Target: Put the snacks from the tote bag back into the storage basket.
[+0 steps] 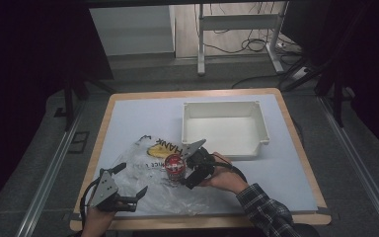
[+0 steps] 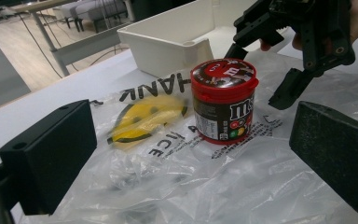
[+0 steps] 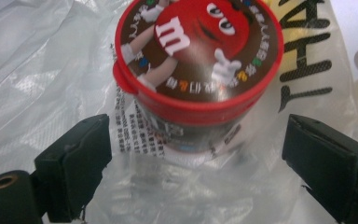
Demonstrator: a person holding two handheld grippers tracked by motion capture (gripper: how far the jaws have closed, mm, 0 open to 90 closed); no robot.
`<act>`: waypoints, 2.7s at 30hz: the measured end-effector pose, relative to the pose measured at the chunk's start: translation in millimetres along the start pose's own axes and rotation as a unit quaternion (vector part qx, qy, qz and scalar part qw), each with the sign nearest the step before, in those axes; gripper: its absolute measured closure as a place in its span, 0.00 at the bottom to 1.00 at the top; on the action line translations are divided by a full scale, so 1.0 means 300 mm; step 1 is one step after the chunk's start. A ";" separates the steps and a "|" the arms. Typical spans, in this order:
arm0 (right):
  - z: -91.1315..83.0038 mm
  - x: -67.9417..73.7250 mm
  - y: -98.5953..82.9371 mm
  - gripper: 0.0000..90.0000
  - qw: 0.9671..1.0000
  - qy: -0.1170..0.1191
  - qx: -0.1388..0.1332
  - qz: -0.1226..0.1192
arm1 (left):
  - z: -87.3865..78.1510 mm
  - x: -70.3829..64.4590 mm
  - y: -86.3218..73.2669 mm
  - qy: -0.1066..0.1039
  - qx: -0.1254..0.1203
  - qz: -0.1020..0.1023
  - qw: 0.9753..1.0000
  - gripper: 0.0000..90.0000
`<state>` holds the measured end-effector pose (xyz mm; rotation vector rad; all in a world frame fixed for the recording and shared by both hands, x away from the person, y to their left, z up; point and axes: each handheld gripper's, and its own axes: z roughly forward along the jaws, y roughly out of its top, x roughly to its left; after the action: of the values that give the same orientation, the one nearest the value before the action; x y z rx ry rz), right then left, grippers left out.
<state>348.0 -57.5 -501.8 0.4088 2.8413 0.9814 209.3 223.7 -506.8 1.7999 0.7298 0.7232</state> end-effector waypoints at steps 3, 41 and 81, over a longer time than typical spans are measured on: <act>0.007 -0.003 0.008 0.12 1.000 0.003 -0.002 -0.002 | 0.000 -0.001 0.000 0.001 0.000 0.002 1.000 0.01; 0.158 -0.001 0.064 0.28 1.000 0.001 0.019 -0.012 | -0.001 -0.005 0.002 0.000 0.002 0.008 1.000 0.01; 0.028 0.048 0.101 0.29 1.000 -0.012 0.002 -0.017 | -0.006 -0.004 0.002 0.001 0.001 0.011 1.000 0.01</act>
<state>342.3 -25.5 -489.7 0.3678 2.8209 0.9577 207.4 223.8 -505.9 1.8106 0.7143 0.7393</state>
